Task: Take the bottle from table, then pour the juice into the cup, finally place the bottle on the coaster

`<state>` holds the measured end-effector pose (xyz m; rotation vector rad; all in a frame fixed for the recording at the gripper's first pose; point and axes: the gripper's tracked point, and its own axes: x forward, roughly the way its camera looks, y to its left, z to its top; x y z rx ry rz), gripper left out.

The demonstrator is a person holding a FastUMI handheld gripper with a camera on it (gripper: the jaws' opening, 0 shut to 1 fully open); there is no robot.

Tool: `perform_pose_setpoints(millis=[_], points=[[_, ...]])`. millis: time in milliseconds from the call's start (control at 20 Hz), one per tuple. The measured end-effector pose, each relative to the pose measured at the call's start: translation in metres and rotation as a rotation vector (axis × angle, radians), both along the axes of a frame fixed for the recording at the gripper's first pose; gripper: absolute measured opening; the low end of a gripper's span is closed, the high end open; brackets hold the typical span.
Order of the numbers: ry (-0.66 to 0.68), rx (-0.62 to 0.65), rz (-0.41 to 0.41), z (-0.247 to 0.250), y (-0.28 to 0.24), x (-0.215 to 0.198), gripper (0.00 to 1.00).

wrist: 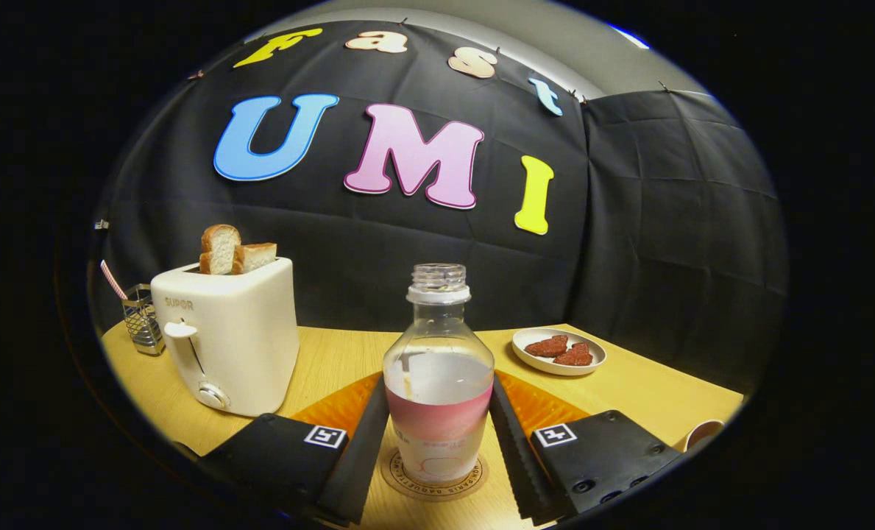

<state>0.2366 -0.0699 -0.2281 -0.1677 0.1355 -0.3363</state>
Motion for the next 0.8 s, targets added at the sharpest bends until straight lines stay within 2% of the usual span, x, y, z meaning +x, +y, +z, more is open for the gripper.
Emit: perform_pose_setpoints(millis=[200, 300, 350, 600, 800], points=[[0.012, 0.007, 0.001, -0.003, -0.001, -0.001, 0.79], [0.022, 0.019, 0.007, -0.005, 0.000, 0.000, 0.89], [0.023, 0.023, 0.004, -0.004, -0.001, -0.003, 0.99], [-0.001, 0.058, -0.026, 0.002, -0.009, -0.012, 0.97], [0.004, 0.063, -0.014, 0.004, -0.007, -0.018, 0.97]])
